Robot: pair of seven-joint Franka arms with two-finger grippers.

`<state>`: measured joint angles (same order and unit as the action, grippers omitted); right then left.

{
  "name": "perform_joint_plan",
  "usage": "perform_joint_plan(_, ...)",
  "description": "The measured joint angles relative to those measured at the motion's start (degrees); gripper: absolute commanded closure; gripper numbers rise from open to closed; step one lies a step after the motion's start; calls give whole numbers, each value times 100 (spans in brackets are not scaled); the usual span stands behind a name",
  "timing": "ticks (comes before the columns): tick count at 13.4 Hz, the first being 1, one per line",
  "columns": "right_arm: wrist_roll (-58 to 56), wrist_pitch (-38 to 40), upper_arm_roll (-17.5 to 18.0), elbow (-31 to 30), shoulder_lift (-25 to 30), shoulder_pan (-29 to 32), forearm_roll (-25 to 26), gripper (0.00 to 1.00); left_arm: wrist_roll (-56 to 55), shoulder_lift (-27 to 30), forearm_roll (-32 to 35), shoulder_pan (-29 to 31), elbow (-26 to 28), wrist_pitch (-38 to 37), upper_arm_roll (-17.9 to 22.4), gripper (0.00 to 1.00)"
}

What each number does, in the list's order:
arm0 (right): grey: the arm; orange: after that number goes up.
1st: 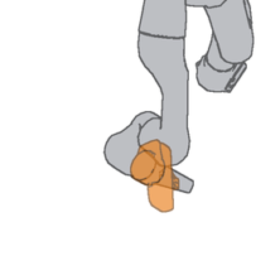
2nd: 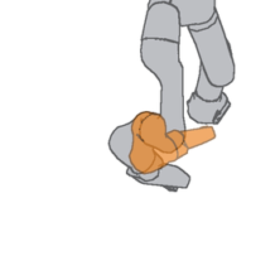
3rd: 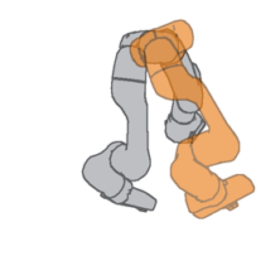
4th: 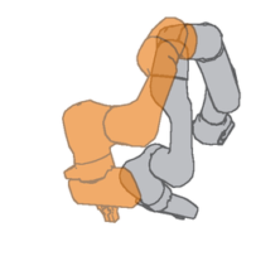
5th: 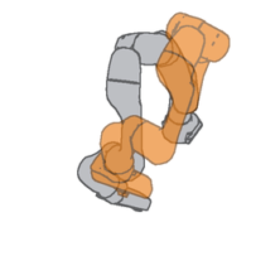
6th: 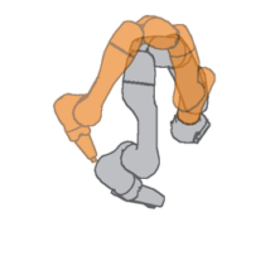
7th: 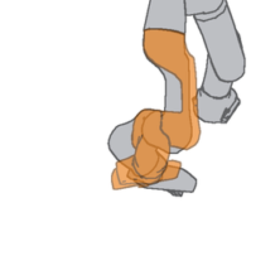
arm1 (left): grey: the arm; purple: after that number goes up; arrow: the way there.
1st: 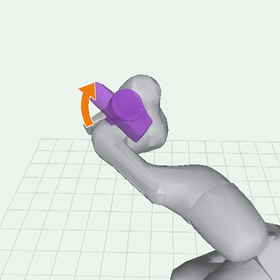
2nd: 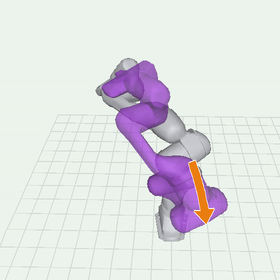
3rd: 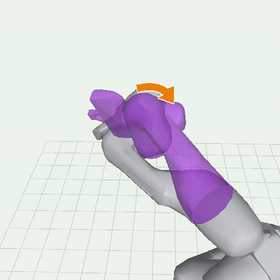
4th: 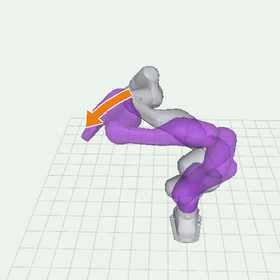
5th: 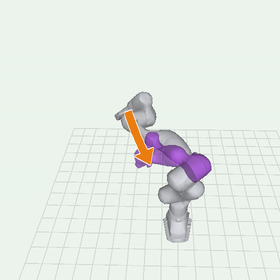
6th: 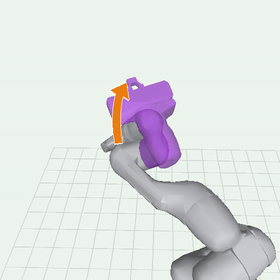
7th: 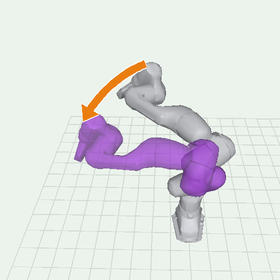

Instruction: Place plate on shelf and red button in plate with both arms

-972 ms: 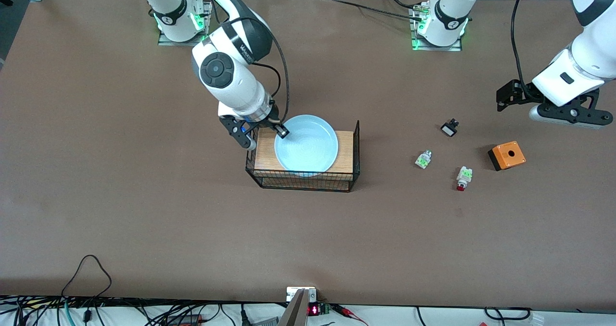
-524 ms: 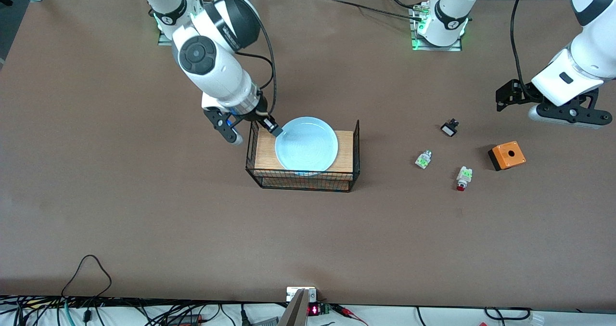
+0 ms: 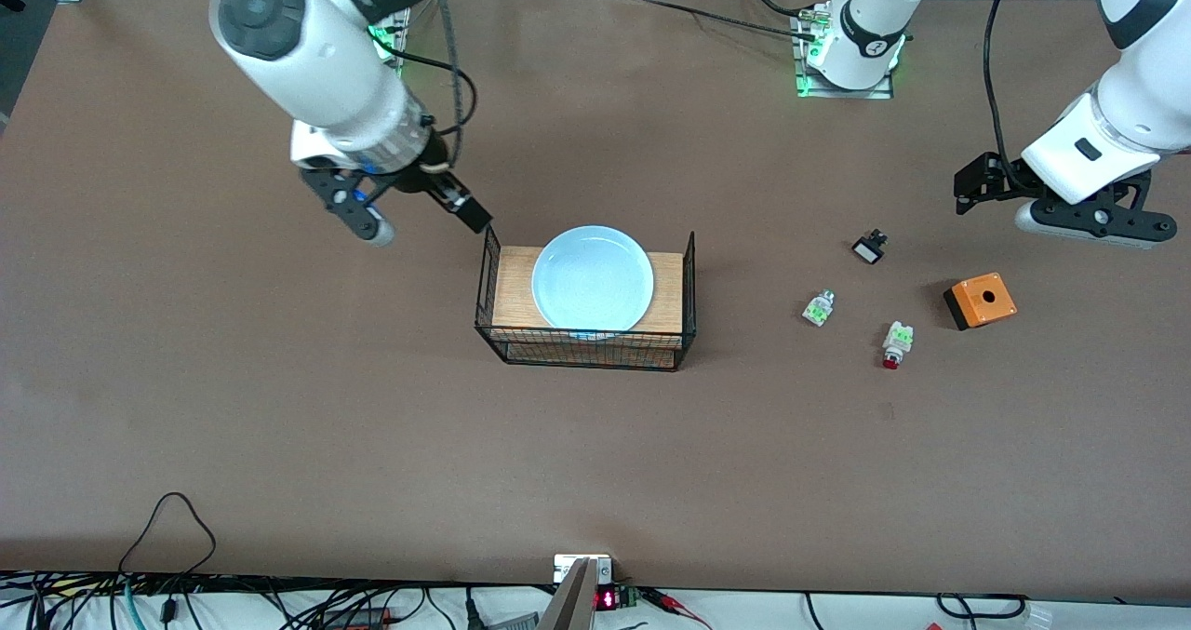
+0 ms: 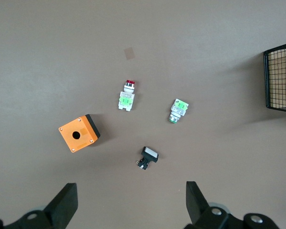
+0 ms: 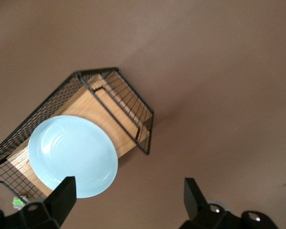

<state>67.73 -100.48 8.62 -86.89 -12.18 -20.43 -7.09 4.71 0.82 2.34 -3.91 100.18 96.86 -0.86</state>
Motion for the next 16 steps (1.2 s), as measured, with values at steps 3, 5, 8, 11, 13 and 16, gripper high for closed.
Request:
perform_joint_plan(3,-1787,475,-592,38,106,125,386,0,0,0,0,1,0,-9,-7,0)
perform_joint_plan(5,-2963,651,-865,38,105,336,625,0,0,0,0,1,0,-11,-6,0)
perform_joint_plan(8,-4196,743,-1411,37,105,545,700,0,0,0,0,5,0,-12,-4,0)
perform_joint_plan(11,-5614,748,-1818,27,97,935,718,0,0,-4,0,16,0,-36,4,0)
perform_joint_plan(13,-6433,746,-1856,26,90,1362,718,0,0,-124,0,18,2,-176,7,0)
perform_joint_plan(16,-6765,760,-1963,20,102,1499,718,0,0,-436,3,25,-4,-297,16,0)
